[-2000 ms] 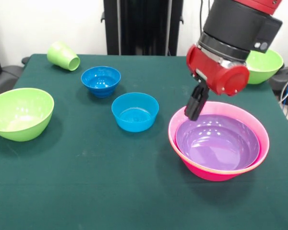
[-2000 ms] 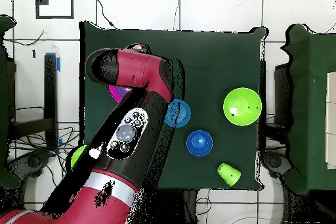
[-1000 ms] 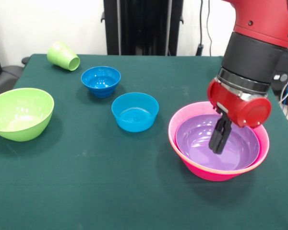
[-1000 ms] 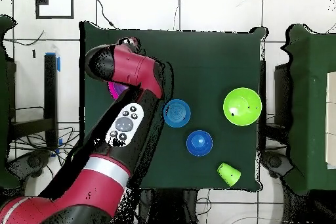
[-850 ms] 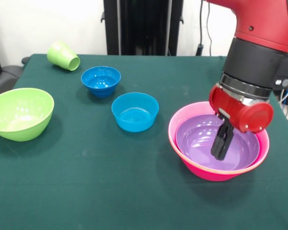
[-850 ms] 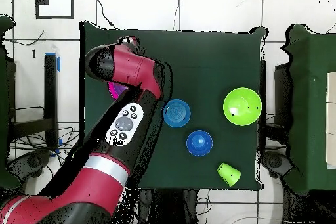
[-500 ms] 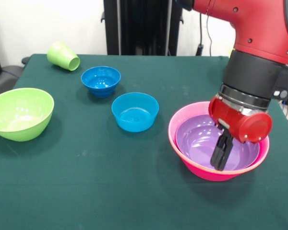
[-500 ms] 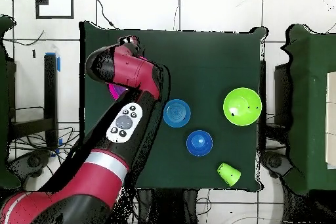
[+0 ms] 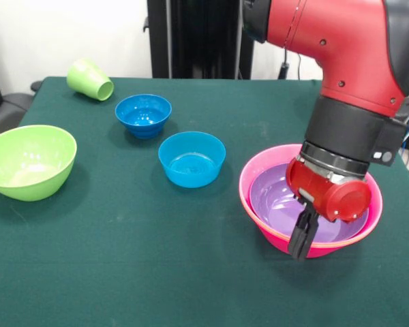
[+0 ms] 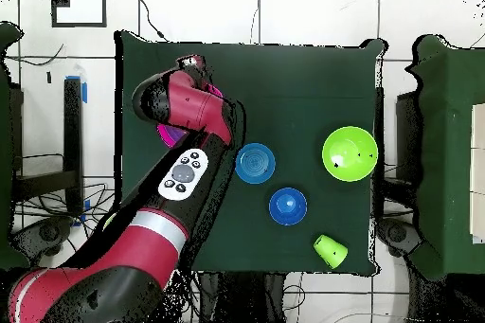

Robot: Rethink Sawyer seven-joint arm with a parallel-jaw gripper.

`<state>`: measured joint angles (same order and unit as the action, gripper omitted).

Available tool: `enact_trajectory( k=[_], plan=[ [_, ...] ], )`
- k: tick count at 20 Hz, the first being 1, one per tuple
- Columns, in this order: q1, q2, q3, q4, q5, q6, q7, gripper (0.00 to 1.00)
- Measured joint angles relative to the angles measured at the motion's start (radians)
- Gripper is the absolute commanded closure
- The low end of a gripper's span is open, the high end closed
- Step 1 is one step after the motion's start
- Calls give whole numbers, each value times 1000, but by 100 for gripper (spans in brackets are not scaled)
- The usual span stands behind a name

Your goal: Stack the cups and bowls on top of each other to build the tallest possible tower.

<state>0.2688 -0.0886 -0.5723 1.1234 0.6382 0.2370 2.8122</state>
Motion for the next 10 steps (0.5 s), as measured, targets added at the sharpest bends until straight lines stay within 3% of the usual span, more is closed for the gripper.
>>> enact_trajectory(
  k=[10],
  plan=[
    [5, 27, -4, 21, 22, -2, 0, 100]
  ],
)
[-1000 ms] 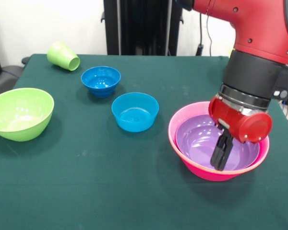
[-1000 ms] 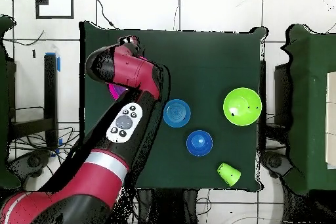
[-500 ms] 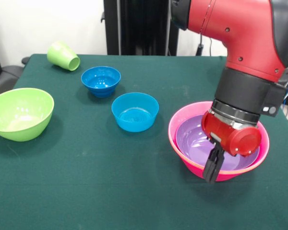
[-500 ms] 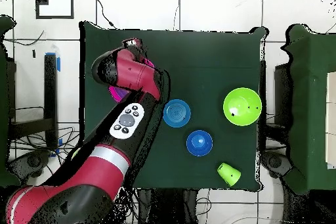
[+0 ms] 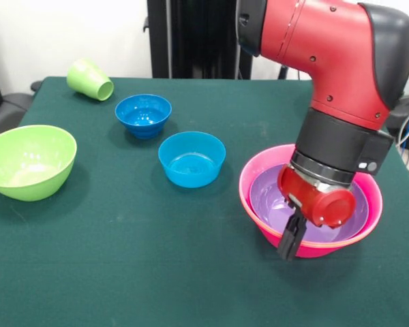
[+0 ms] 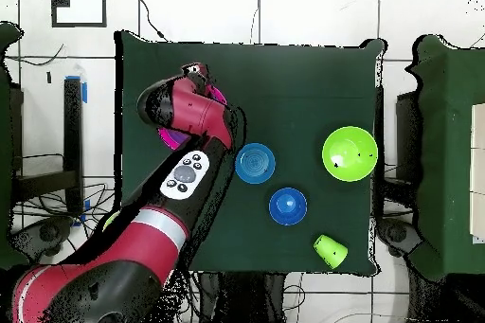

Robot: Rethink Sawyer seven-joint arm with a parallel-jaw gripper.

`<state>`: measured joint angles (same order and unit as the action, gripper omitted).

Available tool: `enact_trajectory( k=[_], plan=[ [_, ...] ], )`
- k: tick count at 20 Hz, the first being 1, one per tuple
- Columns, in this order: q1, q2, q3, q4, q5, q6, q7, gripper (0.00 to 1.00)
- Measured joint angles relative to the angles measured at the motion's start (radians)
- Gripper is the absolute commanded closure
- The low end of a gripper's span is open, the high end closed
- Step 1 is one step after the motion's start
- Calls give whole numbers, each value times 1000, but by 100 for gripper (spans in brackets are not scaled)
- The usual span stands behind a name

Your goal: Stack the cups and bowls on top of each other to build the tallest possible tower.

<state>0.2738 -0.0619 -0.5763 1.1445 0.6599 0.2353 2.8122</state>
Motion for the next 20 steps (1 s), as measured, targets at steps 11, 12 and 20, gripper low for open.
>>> enact_trajectory(
  k=[11, 12, 20],
  plan=[
    [6, -113, 0, 72, -3, 122, 0, 100],
    [6, -128, 0, 77, -3, 143, 0, 100],
    [6, -213, 1, 95, -3, 200, 0, 100]
  ],
)
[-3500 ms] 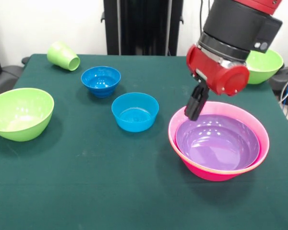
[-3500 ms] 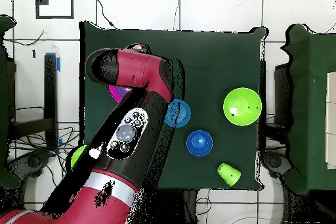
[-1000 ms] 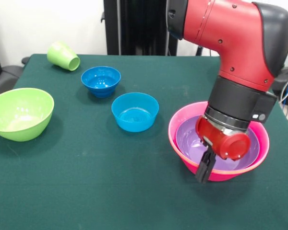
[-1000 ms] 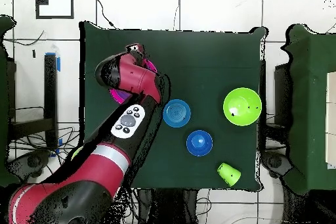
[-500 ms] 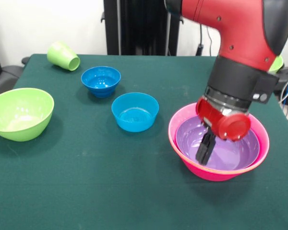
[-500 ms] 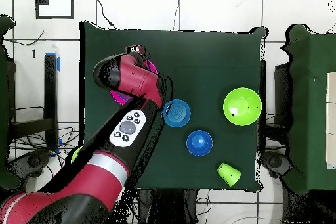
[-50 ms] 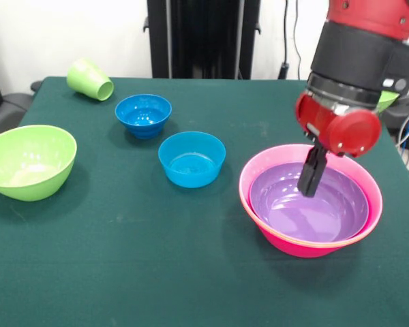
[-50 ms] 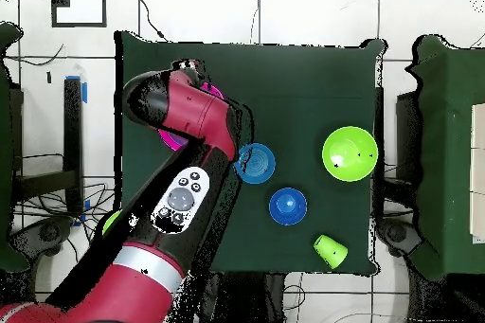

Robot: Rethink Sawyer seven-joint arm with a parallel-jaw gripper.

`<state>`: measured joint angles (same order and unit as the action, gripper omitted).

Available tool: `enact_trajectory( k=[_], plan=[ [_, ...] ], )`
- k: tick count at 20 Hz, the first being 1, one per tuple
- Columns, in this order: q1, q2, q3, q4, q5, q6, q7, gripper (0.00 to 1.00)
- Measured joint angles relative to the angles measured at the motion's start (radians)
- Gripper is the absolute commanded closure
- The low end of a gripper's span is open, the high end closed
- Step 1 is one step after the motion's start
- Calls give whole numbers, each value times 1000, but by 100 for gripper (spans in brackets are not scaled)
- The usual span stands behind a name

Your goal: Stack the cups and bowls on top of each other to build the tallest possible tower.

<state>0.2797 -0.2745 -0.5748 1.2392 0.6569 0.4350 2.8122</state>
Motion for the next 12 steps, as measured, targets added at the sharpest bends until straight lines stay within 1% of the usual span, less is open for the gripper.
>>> enact_trajectory(
  k=[5, 12],
  plan=[
    [0, -25, 8, 6, 1, 0, 0, 100],
    [1, -30, 14, 12, 1, 0, 0, 100]
  ],
)
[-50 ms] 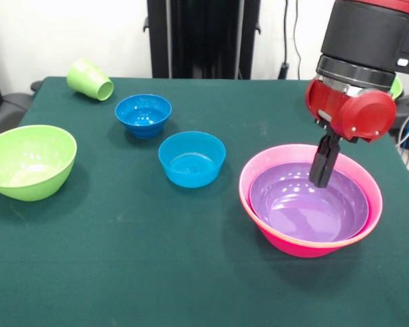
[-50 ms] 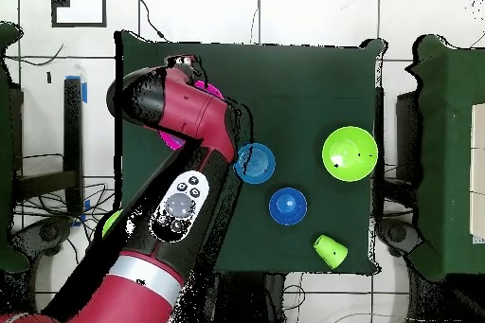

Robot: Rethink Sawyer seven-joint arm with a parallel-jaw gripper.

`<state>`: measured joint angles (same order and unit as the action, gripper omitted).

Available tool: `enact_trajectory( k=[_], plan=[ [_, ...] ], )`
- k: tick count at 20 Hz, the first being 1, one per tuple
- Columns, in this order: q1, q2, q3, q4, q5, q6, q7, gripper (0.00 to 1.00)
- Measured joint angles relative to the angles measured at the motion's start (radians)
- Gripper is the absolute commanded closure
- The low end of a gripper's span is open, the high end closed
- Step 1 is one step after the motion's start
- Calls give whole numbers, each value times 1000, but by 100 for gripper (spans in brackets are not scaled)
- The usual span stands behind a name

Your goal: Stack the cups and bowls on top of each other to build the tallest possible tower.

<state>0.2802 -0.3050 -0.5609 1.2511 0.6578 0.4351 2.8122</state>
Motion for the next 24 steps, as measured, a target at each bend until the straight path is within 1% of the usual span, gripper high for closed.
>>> enact_trajectory(
  k=[10, 13, 19, 24],
  plan=[
    [0, 35, 4, 0, 0, 0, 0, 100],
    [0, 52, 14, 2, 1, 0, 0, 100],
    [0, 63, 26, 9, 1, 0, 0, 100],
    [-1, 70, 60, 22, 2, -32, 0, 100]
  ],
)
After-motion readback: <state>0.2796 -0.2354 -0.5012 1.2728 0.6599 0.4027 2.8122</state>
